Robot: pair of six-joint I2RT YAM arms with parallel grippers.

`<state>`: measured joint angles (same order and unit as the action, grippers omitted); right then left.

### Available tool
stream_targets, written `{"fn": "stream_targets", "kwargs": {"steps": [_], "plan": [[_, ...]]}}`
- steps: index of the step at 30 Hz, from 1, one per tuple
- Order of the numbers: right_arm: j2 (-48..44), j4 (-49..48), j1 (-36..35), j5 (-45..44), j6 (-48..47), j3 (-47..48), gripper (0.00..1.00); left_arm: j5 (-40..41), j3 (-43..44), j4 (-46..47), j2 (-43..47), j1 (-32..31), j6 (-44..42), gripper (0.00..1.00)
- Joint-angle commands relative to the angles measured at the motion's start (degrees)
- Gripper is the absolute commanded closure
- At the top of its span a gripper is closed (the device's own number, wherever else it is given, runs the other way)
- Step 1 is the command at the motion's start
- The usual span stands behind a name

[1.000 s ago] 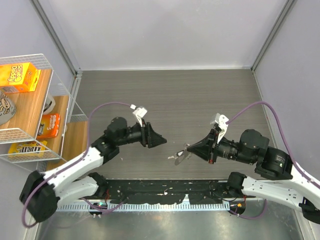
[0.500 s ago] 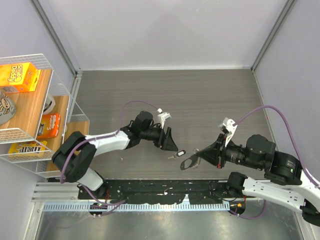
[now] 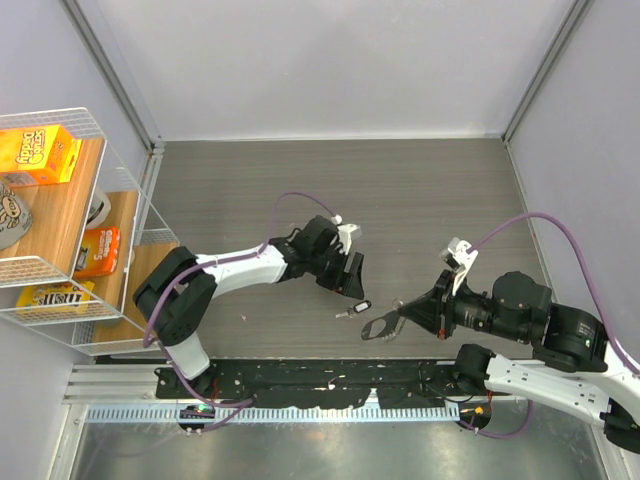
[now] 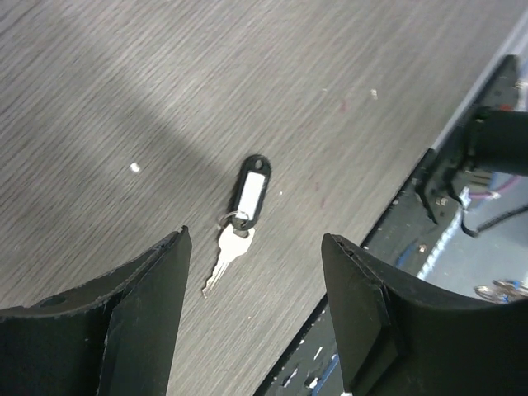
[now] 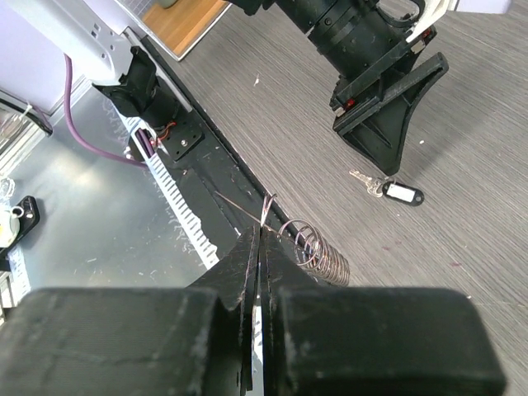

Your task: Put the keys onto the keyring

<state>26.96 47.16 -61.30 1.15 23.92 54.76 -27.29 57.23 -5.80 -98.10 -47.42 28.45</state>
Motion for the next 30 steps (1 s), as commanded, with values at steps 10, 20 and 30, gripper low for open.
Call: {"fn": "stream_targets", "kwargs": {"steps": [10, 20, 30], "plan": [[-3.66, -0.49, -0.14, -0.97, -0.54, 2.37, 0.95, 24.21, 13.34, -27.94, -4.37, -7.69, 6.70, 0.32], [-6.65, 0.74, -0.23, 0.26, -0.54, 2.01, 0.95, 26.85, 21.86, -31.55, -10.17, -10.50, 10.66, 0.37], [-9.47, 2.59, -0.23, -0.53, -0.54, 2.36, 0.95, 29.31, 27.76, -35.77, -14.92, -11.82, 11.89, 0.38]]}}
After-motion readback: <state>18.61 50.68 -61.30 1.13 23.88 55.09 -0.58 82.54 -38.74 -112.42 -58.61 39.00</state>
